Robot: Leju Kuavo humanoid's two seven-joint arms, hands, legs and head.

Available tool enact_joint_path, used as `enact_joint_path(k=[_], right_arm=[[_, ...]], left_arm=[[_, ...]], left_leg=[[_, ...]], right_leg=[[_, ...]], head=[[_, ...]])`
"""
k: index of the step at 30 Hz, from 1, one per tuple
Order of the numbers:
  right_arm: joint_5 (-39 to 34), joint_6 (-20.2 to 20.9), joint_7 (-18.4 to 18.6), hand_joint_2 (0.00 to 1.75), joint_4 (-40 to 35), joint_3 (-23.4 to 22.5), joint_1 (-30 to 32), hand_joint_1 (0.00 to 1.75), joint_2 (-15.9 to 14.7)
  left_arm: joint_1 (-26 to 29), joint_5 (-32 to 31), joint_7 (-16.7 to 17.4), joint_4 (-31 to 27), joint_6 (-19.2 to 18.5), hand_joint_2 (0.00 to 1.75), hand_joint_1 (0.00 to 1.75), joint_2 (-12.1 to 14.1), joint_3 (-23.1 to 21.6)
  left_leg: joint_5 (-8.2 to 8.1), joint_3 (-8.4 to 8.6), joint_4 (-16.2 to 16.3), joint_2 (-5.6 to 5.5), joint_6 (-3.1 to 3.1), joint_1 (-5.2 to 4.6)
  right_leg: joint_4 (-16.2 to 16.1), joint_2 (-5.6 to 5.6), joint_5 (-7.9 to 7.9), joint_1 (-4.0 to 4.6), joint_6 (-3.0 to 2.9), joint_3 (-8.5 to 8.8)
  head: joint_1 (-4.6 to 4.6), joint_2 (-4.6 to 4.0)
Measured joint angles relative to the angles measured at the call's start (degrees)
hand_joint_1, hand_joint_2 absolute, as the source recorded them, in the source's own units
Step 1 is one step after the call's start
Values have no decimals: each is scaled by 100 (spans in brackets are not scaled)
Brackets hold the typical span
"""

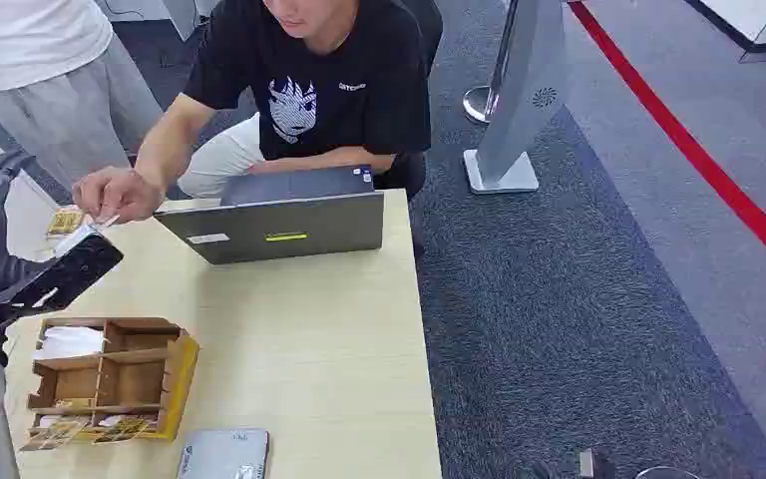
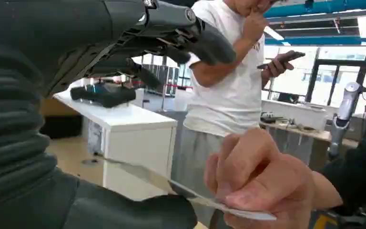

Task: Pass the card to the sensor for recognition and then transmit it.

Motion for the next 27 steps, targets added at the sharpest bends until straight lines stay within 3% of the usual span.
enact_joint_path(k=[9, 15, 20, 23, 27], right_arm=[[600, 112, -66, 175, 7, -35, -3, 0, 11], [628, 66, -74, 175, 7, -33, -6, 0, 15], [275, -132, -77, 175, -35, 2, 7, 0, 15], [-86, -340, -77, 175, -116, 105, 25, 0, 20], [-415, -531, -77, 175, -297, 254, 92, 0, 20]], left_arm=[[-398, -1460, 531, 103, 9, 175, 175, 387, -714], [-402, -1617, 561, 103, 138, 175, 175, 422, -747], [-61, -1354, 347, -271, 518, 175, 175, 305, -747], [557, -1005, -79, -902, 1024, 175, 175, 127, -747], [1440, -896, -400, -1703, 1449, 175, 175, -37, -865]], left_leg=[[5, -5, 0, -7, -2, 0], [7, -6, -1, -8, -3, 0], [7, -6, 0, -7, -3, -1], [4, -8, 0, 1, -1, -3], [-4, -13, 0, 7, 2, -3]], right_leg=[[3, -5, 2, 0, -1, -1], [4, -7, 2, 0, -1, 0], [3, -4, 2, -1, 0, 0], [1, 6, 1, -3, 0, -9], [-3, 9, -1, -3, 1, -23]], head=[[0, 0], [0, 0], [4, 0], [4, 0], [2, 0]])
